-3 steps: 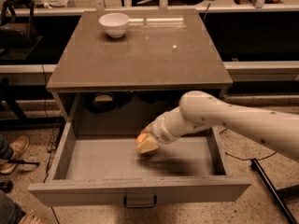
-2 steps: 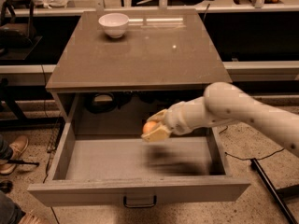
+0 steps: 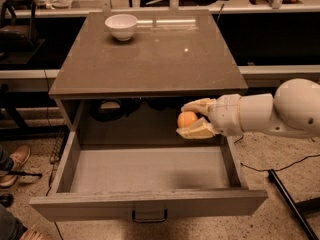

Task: Pick orange from top drawer and place on counter

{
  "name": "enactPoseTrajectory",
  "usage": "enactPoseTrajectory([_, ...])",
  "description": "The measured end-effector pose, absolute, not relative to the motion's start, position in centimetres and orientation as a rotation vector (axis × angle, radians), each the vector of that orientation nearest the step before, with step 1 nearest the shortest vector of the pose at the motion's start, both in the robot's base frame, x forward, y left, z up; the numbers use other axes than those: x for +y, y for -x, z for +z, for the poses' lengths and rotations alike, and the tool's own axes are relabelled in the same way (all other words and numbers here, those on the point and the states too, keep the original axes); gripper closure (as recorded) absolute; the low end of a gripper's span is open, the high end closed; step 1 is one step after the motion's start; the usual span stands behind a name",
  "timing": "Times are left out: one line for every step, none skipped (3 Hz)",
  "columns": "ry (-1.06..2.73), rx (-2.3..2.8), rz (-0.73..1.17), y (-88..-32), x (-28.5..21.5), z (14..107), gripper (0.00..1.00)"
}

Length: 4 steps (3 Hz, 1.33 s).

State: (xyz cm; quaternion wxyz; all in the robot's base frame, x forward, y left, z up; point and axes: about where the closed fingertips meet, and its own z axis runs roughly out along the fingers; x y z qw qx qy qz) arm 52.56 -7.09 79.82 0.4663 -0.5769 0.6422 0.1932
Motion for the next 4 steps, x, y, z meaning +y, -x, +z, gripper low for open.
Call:
enactPoseTrajectory([1.43, 1.551, 0.43, -52.2, -8.3, 80.0, 1.0])
enactPoseTrajectory([1.424, 1.552, 0.436, -52.4, -8.2, 80.1, 1.0])
enactPoseTrajectory([1.364, 1.551, 0.447, -55.2, -8.9, 81.9, 1.0])
enactPoseTrajectory([1.256, 1.6, 0.407, -59.4, -10.3, 84.3, 1.0])
